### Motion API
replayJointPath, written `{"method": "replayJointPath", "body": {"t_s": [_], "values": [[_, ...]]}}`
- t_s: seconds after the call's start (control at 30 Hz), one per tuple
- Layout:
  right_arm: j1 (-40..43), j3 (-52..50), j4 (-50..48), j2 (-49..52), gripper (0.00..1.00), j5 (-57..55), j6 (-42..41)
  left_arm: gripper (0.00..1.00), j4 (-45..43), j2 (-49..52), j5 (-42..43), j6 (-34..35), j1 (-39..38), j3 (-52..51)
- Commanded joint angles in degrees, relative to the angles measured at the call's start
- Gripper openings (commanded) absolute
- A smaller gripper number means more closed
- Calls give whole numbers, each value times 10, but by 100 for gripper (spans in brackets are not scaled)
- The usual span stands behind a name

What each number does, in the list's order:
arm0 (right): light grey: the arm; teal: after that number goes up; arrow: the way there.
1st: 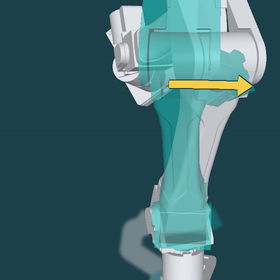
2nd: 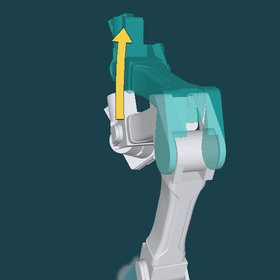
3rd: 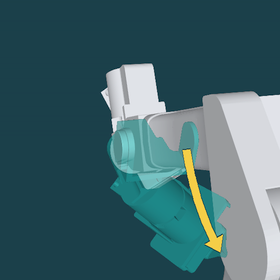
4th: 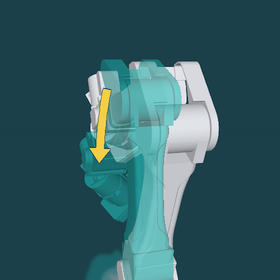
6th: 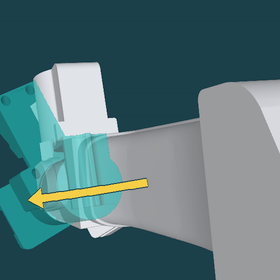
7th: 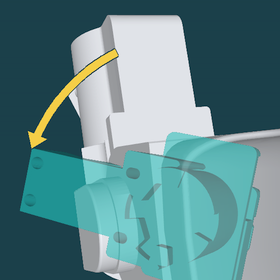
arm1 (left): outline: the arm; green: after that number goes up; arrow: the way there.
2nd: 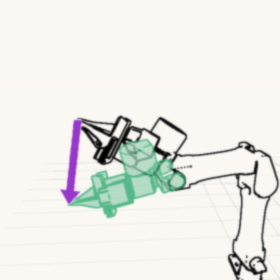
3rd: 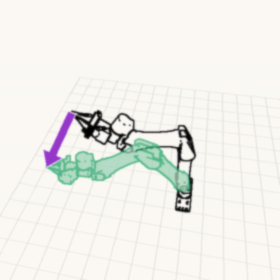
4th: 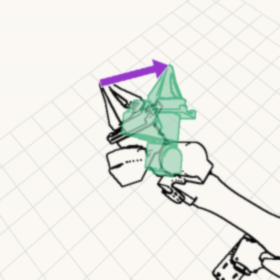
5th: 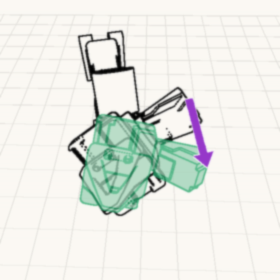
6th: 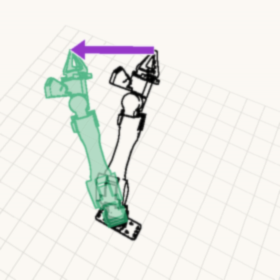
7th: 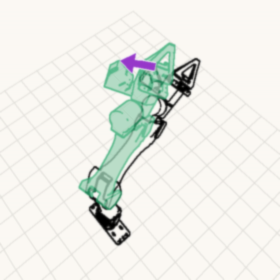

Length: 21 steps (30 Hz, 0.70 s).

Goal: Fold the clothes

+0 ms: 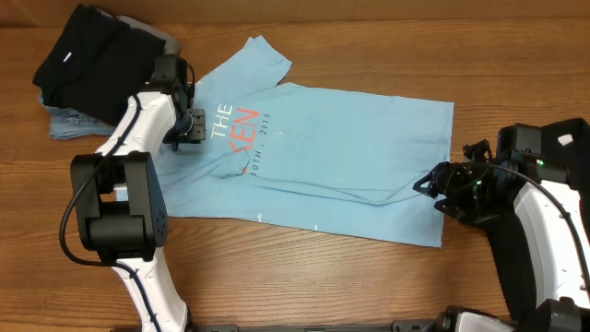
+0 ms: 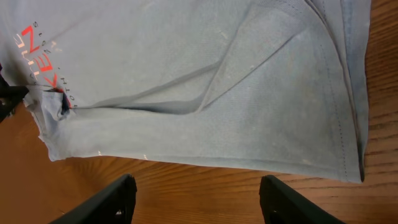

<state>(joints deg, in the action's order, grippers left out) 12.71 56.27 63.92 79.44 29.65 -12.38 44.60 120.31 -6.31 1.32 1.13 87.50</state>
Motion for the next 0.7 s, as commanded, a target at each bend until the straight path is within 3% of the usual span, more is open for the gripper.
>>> {"method": "replayJointPath", "body": {"t_s": [0.0, 0.23, 0.4, 0.53, 0.67], "values": [[-2, 14, -2, -7, 67, 5, 2, 31, -3, 13, -7, -1, 1, -12], [-2, 14, -1, -7, 67, 5, 2, 38, 1, 13, -7, -1, 1, -13], [-2, 14, -1, -7, 67, 5, 2, 24, -2, 13, -2, -1, 1, -21], [-2, 14, -1, -7, 67, 5, 2, 6, -1, 13, -3, -1, 1, -25], [-2, 14, -1, -7, 67, 5, 2, 4, 10, 10, 2, -1, 1, -14]]}}
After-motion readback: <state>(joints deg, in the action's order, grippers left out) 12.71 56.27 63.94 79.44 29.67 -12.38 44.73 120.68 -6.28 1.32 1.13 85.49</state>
